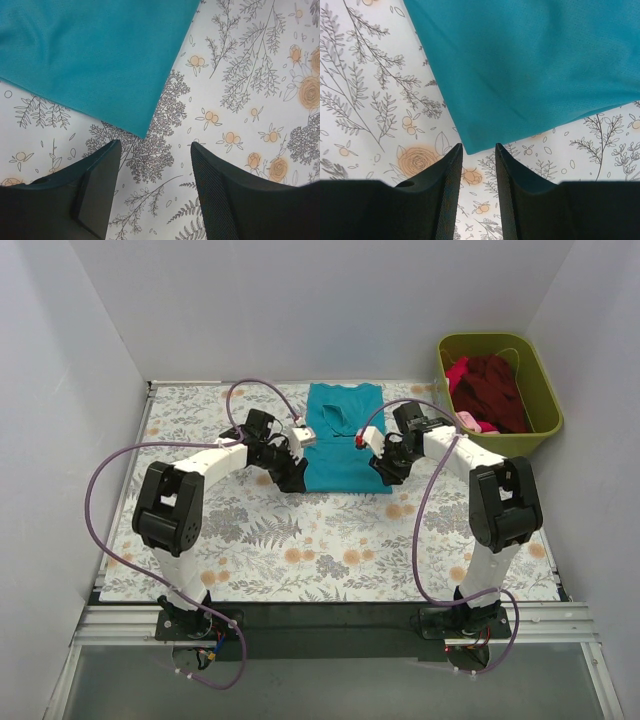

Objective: Fold and stack the t-shirts
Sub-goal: Fold the tshirt

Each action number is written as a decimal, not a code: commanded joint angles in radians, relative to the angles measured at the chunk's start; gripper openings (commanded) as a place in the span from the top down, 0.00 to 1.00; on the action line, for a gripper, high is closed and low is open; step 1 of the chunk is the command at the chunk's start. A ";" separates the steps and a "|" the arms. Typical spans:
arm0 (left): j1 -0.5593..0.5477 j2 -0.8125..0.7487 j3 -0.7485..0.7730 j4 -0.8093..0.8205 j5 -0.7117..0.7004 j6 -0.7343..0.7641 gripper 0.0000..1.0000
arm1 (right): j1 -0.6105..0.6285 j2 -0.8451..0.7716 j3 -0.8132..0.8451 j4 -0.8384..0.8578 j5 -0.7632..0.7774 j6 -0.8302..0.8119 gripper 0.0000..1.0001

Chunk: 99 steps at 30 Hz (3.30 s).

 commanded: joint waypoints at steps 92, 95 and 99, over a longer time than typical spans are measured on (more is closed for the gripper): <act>-0.054 -0.303 -0.287 0.110 0.128 -0.519 0.59 | -0.031 -0.131 -0.096 -0.038 -0.270 0.329 0.59; -0.060 -0.285 -0.274 0.076 0.001 -0.336 0.61 | -0.029 -0.128 -0.089 -0.017 -0.126 0.241 0.62; -0.074 -0.231 -0.266 0.073 -0.090 -0.175 0.62 | -0.020 -0.111 -0.101 0.058 -0.031 0.141 0.65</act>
